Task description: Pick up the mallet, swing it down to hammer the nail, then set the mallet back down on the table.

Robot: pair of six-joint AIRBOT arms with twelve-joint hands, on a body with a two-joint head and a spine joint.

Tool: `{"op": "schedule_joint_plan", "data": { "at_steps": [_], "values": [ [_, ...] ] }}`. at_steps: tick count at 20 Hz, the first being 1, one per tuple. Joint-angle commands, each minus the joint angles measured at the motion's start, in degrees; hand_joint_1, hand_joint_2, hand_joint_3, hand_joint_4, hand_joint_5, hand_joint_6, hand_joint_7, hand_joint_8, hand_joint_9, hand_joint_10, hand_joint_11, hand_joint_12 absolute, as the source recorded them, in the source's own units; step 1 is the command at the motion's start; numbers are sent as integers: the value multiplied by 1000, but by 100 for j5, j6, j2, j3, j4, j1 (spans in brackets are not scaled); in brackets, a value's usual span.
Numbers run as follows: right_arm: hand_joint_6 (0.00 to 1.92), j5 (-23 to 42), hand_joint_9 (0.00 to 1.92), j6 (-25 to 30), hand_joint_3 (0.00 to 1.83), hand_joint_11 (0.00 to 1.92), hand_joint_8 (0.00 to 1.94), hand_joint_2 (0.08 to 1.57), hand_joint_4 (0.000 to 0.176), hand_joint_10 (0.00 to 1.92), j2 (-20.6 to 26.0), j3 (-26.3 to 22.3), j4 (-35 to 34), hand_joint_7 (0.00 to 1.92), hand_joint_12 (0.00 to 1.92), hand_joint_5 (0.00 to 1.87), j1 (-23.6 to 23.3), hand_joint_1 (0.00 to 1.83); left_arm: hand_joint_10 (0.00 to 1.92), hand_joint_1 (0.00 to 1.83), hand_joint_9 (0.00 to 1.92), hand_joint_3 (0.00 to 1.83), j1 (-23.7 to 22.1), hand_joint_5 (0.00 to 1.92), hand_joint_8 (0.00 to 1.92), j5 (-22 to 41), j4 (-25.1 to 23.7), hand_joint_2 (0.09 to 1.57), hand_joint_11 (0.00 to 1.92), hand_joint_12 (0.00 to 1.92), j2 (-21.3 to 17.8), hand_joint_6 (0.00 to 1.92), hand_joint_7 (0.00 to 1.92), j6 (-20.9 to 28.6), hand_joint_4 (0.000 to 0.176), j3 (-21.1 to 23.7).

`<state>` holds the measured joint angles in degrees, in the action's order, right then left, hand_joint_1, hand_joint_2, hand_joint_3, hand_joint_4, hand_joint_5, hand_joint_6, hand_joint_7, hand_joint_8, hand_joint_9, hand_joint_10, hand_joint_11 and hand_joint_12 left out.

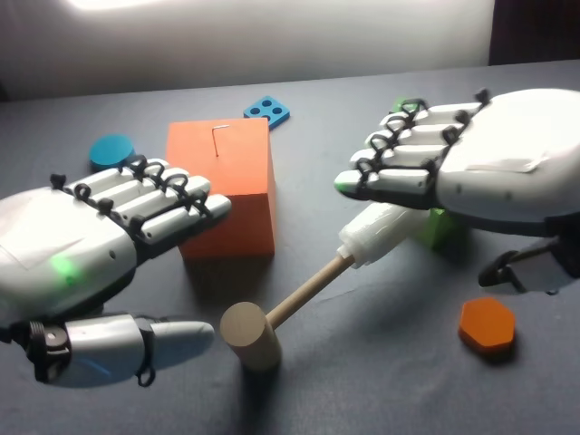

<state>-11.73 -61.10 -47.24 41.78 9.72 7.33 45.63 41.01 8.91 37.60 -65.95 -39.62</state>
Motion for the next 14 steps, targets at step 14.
{"op": "schedule_joint_plan", "data": {
  "at_steps": [14],
  "values": [
    [0,-23,0,327,0,0,0,930,0,0,-1639,1426,25,0,0,0,142,1343,3,0,14,8,-341,63,10,90,-539,1299,21,23,446,9,42,444,0,-692]
  ]
}}
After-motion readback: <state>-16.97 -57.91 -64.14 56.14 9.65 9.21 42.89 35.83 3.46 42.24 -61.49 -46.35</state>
